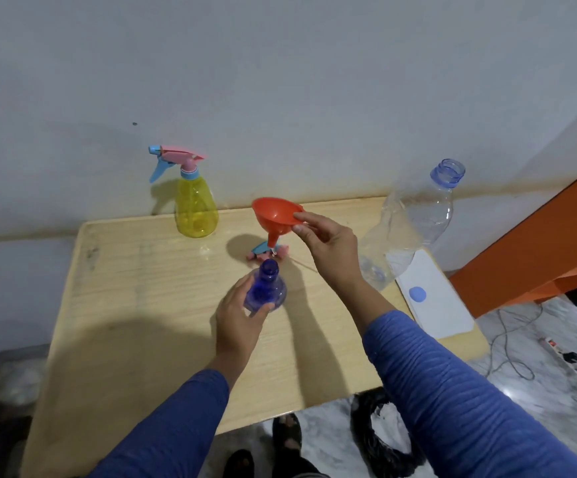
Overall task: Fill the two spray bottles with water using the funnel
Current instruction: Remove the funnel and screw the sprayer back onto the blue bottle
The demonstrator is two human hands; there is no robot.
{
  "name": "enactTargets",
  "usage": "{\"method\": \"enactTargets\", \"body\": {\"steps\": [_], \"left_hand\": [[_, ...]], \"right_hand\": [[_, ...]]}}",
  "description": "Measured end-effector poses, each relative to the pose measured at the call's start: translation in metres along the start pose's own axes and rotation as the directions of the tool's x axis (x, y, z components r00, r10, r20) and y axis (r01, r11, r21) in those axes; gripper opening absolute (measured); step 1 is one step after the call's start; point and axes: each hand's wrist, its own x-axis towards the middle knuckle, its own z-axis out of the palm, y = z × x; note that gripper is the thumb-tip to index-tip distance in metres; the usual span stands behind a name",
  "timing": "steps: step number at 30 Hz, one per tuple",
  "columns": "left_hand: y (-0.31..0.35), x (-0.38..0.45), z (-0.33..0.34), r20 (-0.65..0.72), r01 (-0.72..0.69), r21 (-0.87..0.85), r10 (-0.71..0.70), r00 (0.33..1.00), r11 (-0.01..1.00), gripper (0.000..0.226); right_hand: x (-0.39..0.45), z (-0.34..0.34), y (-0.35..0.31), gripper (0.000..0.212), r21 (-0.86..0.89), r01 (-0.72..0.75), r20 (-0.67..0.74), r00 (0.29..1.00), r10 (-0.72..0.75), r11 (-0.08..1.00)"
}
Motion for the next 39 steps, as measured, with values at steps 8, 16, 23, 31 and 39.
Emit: {"method": "enactTargets", "body": {"steps": [8, 16, 23, 31, 39], "left_hand": [[0.008, 0.004, -0.001, 0.021, 0.039, 0.142, -0.042, 0.999, 0.989, 0.067], [0.008, 0.002, 0.000, 0.013, 0.075, 0.071, -0.077, 0.997, 0.995, 0.061], [0.003, 0.002, 0.000, 0.036, 0.121, 0.008, -0.121, 0.992, 0.993, 0.068], [0.005, 0.002, 0.001, 0.035, 0.111, 0.022, -0.111, 0.993, 0.994, 0.071], [0.012, 0.002, -0.002, 0.038, 0.119, -0.026, -0.118, 0.992, 0.993, 0.059]], "right_hand": [[0.058, 0.032, 0.038, 0.019, 0.040, -0.133, 0.065, 0.989, 0.130, 0.990], [0.094, 0.069, 0.081, 0.017, -0.047, -0.309, 0.231, 0.922, 0.311, 0.950], [0.089, 0.064, 0.093, 0.058, -0.044, -0.327, 0.283, 0.902, 0.325, 0.944], [0.068, 0.053, 0.115, 0.074, -0.366, -0.167, 0.274, 0.921, 0.278, 0.915], [0.067, 0.051, 0.099, 0.067, -0.245, -0.296, 0.165, 0.926, 0.341, 0.923]]}}
